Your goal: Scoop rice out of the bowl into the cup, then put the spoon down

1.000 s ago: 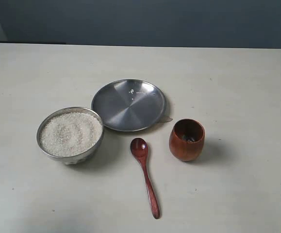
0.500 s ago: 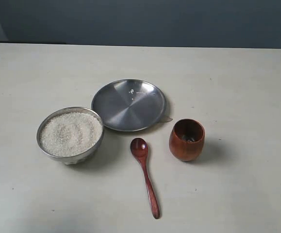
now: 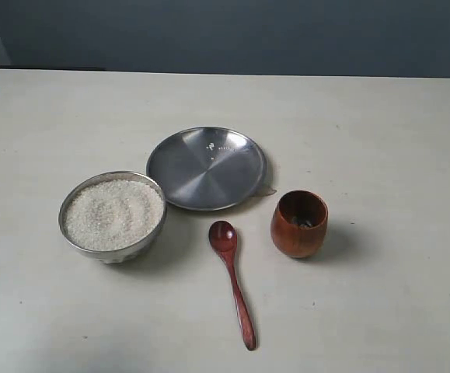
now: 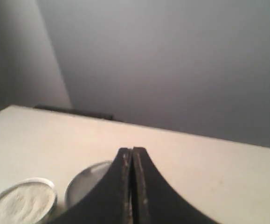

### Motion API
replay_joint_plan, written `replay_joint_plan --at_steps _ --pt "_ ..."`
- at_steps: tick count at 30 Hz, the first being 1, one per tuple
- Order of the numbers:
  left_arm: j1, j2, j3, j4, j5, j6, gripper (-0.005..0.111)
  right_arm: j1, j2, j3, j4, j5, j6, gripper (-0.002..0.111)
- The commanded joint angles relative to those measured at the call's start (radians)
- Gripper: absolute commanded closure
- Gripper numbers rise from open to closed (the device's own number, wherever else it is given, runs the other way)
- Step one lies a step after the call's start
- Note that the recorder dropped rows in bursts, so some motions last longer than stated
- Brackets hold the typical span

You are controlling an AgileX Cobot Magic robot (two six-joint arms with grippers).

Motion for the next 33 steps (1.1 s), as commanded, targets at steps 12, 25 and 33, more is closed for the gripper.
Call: replay_joint_plan --at_steps 12,25,33 --pt "-0.003 -0.005 0.005 0.000 -0.013 -0.002 0.106 0.059 0.321 -0.007 0.149 0.160 -0.340 0.109" --pt "-0.003 -0.005 0.005 0.000 -0.013 -0.002 0.106 0.059 0.337 -0.015 0.283 -0.051 -0.537 0.109" --pt "-0.003 -0.005 0.005 0.000 -0.013 -0.002 0.106 0.059 0.337 -0.015 0.456 -0.173 -0.514 0.109"
